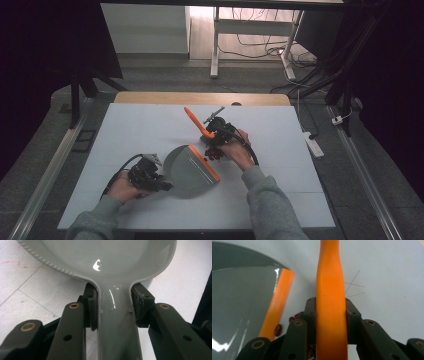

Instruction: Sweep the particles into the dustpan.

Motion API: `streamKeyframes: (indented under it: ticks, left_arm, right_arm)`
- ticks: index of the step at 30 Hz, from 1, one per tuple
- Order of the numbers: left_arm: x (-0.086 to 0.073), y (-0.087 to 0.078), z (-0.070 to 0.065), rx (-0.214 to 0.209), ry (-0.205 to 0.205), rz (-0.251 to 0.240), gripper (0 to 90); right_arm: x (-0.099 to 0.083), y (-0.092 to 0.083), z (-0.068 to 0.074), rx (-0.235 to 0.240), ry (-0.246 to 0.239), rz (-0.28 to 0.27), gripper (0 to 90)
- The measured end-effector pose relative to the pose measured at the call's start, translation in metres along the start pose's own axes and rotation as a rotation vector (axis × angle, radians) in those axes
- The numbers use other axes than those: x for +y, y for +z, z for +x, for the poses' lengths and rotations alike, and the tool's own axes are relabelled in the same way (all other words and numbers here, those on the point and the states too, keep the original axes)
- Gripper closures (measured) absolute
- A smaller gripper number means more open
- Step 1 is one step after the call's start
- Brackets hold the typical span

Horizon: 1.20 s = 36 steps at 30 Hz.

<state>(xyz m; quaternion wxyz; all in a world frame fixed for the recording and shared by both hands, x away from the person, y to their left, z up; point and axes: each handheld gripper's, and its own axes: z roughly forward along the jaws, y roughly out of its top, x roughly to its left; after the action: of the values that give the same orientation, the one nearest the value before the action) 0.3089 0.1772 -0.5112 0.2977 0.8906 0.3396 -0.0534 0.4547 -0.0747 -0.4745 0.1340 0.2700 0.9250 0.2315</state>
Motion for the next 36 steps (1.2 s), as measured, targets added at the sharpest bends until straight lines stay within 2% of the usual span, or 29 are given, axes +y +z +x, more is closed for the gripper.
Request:
streamKeyframes:
  ticks: [8,20,24,30,36]
  left_arm:
    - [0.0,0.0,0.0,-0.001,-0.001,0.0,61.5]
    - [0.001,0.001,-0.001,0.003,-0.002,0.001,61.5]
    - [0.001,0.001,-0.001,0.003,-0.002,0.001,61.5]
    - [0.001,0.001,-0.001,0.004,-0.001,0.002,61.5]
    - [0.001,0.001,-0.001,0.004,-0.001,0.003,61.5]
  right_arm:
    - [-0.003,-0.002,0.004,0.009,0.017,-0.013,70.4]
    - [-0.005,-0.003,0.016,0.025,-0.014,-0.032,70.4]
    - [-0.006,-0.004,0.02,0.037,-0.006,-0.036,70.4]
    - [-0.006,-0.005,0.027,0.087,-0.007,-0.056,70.4]
    - [-0.005,-0.006,0.036,0.085,-0.005,-0.063,70.4]
